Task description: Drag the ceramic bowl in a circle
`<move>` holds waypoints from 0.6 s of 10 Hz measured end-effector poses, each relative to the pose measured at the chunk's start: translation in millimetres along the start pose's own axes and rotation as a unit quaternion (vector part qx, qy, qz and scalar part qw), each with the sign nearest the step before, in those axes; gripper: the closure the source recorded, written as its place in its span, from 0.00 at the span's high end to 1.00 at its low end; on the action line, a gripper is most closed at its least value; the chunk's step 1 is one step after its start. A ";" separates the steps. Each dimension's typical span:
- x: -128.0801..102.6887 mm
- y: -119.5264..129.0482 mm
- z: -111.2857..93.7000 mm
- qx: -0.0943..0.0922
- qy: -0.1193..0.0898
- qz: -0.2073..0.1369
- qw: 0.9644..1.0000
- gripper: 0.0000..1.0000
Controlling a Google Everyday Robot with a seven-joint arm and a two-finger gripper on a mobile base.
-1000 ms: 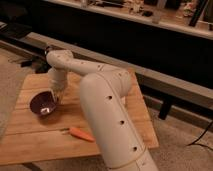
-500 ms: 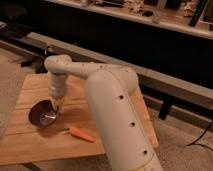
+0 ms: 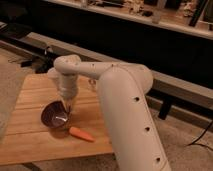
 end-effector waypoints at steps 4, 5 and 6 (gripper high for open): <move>-3.2 -16.4 -2.3 0.005 -0.005 0.015 1.000 0.01; -3.3 -16.0 -2.0 0.005 -0.005 0.015 1.000 0.11; -3.3 -16.0 -2.0 0.005 -0.005 0.015 1.000 0.18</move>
